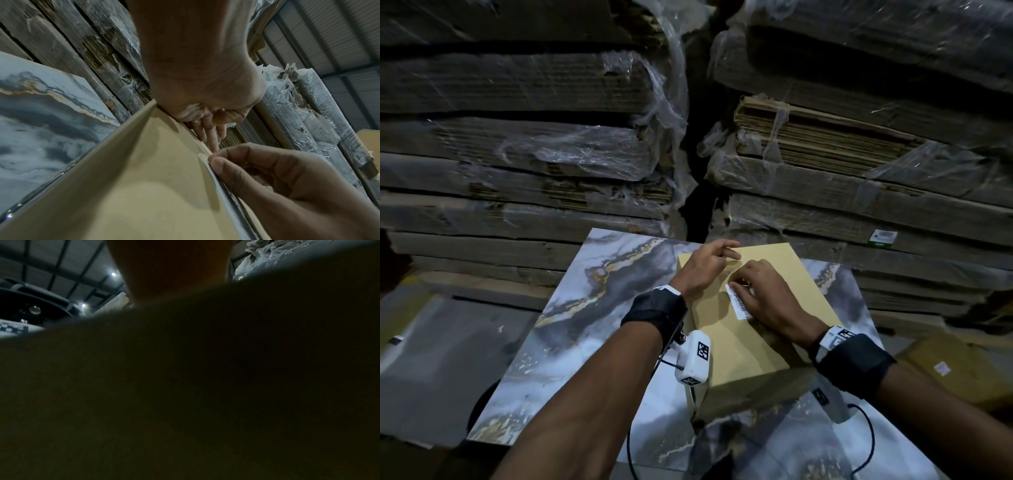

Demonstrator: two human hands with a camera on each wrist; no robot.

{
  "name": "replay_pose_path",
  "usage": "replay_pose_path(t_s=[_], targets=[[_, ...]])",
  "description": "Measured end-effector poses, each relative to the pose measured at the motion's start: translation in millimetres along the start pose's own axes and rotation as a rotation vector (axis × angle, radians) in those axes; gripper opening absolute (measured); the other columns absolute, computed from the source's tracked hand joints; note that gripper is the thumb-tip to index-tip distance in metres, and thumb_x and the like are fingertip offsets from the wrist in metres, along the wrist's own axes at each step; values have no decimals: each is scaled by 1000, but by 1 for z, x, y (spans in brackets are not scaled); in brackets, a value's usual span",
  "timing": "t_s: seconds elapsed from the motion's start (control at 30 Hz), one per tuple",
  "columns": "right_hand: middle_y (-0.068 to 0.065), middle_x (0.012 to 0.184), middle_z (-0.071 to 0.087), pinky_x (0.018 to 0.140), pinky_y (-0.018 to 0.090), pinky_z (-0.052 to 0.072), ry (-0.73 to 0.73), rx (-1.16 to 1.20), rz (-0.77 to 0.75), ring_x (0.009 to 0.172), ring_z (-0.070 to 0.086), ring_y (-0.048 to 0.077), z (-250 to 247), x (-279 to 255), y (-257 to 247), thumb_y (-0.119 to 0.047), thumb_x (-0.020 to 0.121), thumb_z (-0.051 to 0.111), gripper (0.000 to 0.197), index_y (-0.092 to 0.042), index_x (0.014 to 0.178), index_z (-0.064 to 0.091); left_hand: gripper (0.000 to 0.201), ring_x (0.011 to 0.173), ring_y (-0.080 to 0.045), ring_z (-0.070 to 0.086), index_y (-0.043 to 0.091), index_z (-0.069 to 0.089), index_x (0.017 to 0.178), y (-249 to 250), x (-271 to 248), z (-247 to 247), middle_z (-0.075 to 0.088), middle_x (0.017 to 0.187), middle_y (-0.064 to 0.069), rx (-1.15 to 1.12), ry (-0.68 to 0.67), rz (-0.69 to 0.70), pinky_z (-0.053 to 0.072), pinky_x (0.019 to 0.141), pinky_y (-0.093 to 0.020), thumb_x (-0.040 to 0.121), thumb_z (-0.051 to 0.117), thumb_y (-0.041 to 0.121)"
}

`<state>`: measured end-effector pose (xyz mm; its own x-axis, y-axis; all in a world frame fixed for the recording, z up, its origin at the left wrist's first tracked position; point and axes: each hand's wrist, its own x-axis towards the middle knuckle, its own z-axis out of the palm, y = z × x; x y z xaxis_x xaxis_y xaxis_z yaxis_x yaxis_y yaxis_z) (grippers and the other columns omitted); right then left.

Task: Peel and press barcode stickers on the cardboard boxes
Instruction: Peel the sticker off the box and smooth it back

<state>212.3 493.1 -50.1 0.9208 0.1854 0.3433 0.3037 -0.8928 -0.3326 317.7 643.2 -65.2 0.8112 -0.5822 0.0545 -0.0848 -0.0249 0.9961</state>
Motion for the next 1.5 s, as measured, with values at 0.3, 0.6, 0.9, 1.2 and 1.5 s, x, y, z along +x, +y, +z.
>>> replay_pose_path(t_s=[0.3, 0.6, 0.9, 1.2, 1.5], targets=[[5, 99, 56, 77, 48, 46, -31, -52, 36, 90, 47, 25, 7, -5, -3, -36, 102, 37, 34, -13, 99, 62, 63, 94, -10, 63, 18, 62, 124, 0, -2, 0, 73, 113, -10, 33, 7, -13, 40, 62, -9, 65, 42, 10], [3, 106, 44, 86, 41, 43, -30, 9, 67, 97, 40, 22, 9, -9, 0, -40, 103, 32, 39, -13, 107, 60, 65, 90, -7, 62, 9, 60, 130, 2, -4, 1, 72, 113, -9, 33, 21, 2, 42, 68, -11, 68, 42, 12], [-3, 106, 43, 89, 28, 36, -80, 211, 114, 101, 40, 13, 6, -8, 8, -27, 106, 49, 13, -20, 107, 60, 62, 101, -12, 63, 12, 61, 130, -2, -2, -1, 73, 113, -6, 60, 15, 4, 43, 78, -23, 70, 44, 15], [-2, 105, 52, 84, 26, 44, 8, 300, 97, 102, 54, 15, -3, -12, 4, -18, 94, 58, 29, -22, 122, 61, 61, 103, -18, 64, 17, 61, 127, -3, -1, -2, 74, 112, -5, 63, 3, 14, 45, 82, -28, 68, 45, 15], [-10, 103, 57, 89, 25, 40, 30, 223, 47, 104, 49, 13, 4, -9, 8, -21, 96, 67, 10, -26, 100, 75, 60, 90, -5, 63, 18, 62, 126, -3, 0, -2, 74, 111, -4, 54, 1, 16, 41, 68, -15, 69, 44, 15]])
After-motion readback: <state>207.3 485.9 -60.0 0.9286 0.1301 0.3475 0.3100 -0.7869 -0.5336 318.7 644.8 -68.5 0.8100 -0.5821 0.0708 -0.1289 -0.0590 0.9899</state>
